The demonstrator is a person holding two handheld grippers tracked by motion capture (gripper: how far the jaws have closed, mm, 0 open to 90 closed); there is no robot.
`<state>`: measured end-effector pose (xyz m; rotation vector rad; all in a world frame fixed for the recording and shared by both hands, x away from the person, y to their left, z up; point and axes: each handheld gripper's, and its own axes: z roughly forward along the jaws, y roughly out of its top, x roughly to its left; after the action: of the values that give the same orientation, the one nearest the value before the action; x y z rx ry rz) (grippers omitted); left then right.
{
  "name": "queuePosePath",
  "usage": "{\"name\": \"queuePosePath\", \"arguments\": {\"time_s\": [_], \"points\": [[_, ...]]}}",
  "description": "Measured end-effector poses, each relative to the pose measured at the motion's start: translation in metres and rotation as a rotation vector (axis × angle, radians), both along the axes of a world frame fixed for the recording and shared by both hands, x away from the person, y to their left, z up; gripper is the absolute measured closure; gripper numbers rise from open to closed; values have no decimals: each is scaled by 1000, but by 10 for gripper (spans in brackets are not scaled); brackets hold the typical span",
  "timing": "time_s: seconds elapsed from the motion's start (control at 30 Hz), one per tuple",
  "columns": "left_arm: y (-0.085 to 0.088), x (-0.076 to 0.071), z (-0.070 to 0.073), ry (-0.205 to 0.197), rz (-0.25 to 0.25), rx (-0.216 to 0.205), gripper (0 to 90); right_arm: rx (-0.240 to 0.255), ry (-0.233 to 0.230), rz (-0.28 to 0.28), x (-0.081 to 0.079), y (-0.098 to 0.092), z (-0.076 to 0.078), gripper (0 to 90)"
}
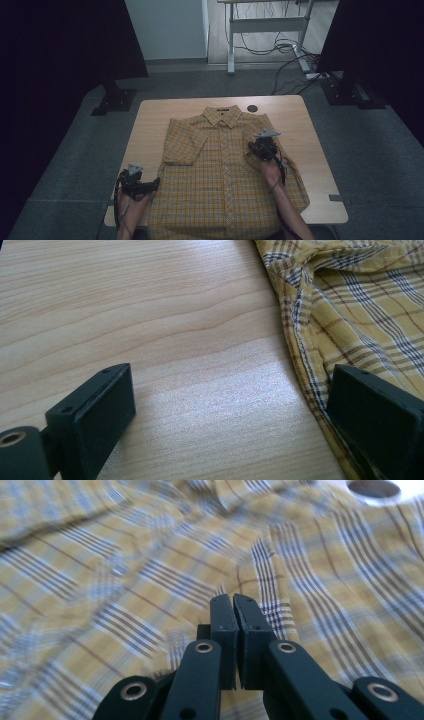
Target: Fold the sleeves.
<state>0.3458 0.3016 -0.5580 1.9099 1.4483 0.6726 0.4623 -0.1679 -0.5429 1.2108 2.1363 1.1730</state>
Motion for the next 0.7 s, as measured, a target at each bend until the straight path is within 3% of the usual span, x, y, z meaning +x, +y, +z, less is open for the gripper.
{"name": "queuePosePath", "arguments": {"time_s": [0.13, 0.3, 0.5, 0.7], "points": [[0, 0, 0, 0, 0, 0, 55, 30, -30, 64, -3, 16, 9, 837], [0, 0, 0, 0, 0, 0, 55, 48, -29, 121, -4, 32, 15, 754], [0, 0, 0, 0, -1, 0, 55, 52, -32, 109, -4, 26, 25, 668], [0, 0, 0, 0, -1, 0, 55, 24, -15, 70, -7, 9, 22, 540]]}}
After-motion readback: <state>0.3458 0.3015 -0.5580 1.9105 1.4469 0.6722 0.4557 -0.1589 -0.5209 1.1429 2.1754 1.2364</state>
